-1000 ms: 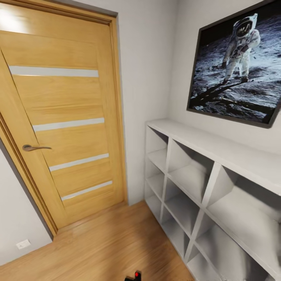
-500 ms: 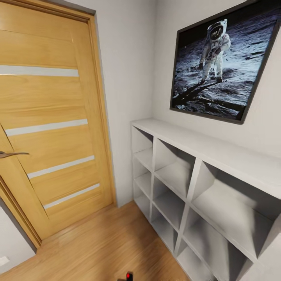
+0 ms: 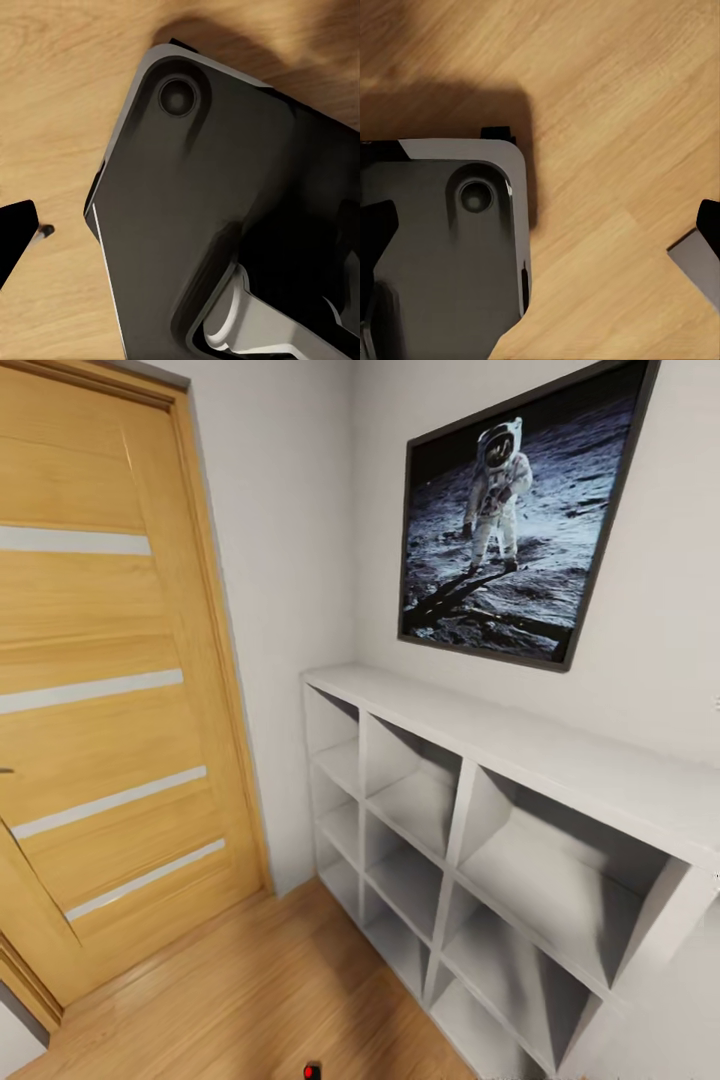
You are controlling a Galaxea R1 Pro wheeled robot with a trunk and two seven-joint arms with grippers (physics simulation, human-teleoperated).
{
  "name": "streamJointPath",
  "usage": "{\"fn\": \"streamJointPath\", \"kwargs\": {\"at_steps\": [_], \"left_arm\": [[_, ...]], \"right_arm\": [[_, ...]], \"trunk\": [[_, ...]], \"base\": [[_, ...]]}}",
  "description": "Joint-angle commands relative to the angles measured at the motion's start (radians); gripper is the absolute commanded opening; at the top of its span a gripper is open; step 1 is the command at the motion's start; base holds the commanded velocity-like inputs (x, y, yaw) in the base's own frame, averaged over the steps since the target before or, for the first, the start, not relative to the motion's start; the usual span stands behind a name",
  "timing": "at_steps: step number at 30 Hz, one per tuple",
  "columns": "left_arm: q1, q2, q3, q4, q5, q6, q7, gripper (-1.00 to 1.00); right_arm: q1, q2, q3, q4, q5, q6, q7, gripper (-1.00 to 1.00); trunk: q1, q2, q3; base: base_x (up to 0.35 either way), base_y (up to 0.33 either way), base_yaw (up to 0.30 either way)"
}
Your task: Attach the digital camera to the camera tripod in the bedroom.
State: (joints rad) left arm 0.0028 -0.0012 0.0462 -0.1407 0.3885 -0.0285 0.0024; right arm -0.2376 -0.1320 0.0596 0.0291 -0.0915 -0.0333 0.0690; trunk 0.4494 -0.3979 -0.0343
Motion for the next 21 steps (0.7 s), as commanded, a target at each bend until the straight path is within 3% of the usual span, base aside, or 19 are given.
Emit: {"fn": "streamJointPath", "kwargs": {"at_steps": [1,21], "left_arm": [[0.000,0.000,0.004,-0.001,-0.001,-0.001,0.000,1.00],[0.000,-0.002,0.005,-0.002,-0.002,-0.001,0.001,1.00]], "right_arm": [[-0.002,0.000,0.006,0.003,-0.010,-0.004,0.005,1.00],[-0.002,-0.006,0.006,0.003,-0.006,-0.001,0.009,1.00]], "trunk": [[0.001,-0.002,-0.002],[0.001,-0.002,-0.002]], "base": [[0.000,0.000,-0.104],[0.000,0.000,-0.016]]}}
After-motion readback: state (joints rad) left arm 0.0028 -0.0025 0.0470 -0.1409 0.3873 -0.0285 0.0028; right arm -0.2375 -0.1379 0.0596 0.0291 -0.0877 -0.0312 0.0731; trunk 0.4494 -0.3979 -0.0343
